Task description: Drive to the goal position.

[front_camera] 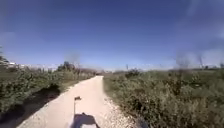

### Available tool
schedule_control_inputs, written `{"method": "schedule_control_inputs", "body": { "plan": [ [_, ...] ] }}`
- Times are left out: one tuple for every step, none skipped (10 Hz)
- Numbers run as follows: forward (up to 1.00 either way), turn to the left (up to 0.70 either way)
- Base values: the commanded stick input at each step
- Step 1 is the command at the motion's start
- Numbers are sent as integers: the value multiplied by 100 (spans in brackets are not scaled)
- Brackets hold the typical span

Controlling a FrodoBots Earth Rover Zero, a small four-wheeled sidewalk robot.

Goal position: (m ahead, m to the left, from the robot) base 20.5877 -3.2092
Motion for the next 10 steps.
{"method": "schedule_control_inputs", "body": {
  "plan": [
    [50, 0],
    [50, 0],
    [50, 0],
    [50, 0],
    [50, 0],
    [50, 0],
    [50, 0],
    [50, 0],
    [50, 0],
    [50, 0]
  ]
}}
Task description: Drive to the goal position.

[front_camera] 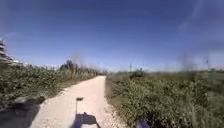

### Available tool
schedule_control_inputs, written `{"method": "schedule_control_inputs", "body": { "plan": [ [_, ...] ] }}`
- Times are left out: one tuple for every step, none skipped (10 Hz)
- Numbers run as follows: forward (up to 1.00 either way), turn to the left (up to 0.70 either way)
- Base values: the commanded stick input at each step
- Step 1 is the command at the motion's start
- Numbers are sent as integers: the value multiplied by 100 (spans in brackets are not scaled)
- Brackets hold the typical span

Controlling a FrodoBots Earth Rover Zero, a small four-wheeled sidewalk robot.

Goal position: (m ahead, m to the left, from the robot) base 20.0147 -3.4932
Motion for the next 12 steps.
{"method": "schedule_control_inputs", "body": {
  "plan": [
    [50, 0],
    [50, 41],
    [50, 50],
    [50, 50],
    [50, 50],
    [50, 49],
    [50, 13],
    [50, 0],
    [50, 0],
    [50, 0],
    [50, 0],
    [50, 0]
  ]
}}
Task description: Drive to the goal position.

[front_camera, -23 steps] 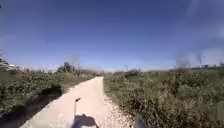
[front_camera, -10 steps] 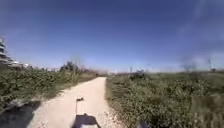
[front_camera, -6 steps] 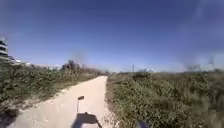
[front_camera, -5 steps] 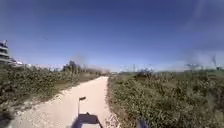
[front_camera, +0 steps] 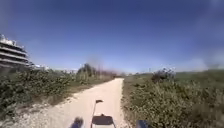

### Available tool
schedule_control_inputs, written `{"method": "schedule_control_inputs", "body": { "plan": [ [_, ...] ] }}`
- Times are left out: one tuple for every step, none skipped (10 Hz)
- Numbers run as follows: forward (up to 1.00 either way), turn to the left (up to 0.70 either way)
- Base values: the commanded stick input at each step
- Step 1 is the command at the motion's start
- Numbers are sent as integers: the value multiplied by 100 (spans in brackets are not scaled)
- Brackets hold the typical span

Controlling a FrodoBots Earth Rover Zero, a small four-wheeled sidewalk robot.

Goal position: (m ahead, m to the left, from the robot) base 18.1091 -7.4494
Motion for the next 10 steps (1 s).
{"method": "schedule_control_inputs", "body": {
  "plan": [
    [50, 0],
    [50, 0],
    [50, 0],
    [50, 0],
    [50, 0],
    [50, 0],
    [50, 0],
    [50, 0],
    [50, 0],
    [50, 0]
  ]
}}
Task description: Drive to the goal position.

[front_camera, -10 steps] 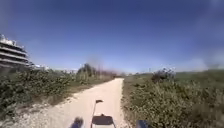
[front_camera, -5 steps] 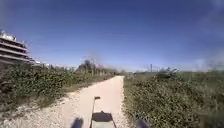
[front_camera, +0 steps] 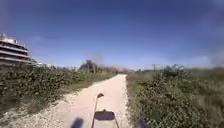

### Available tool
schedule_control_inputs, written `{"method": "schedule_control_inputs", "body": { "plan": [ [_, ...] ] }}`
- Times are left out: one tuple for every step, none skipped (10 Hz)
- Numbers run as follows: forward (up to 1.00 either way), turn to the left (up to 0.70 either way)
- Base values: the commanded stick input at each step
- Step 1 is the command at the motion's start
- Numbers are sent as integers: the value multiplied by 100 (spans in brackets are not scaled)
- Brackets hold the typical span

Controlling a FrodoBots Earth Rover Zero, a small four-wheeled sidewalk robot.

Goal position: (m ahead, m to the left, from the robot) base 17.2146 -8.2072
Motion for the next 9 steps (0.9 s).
{"method": "schedule_control_inputs", "body": {
  "plan": [
    [50, 0],
    [50, 0],
    [50, 0],
    [50, 0],
    [50, 0],
    [50, 0],
    [50, 0],
    [50, 0],
    [50, 0]
  ]
}}
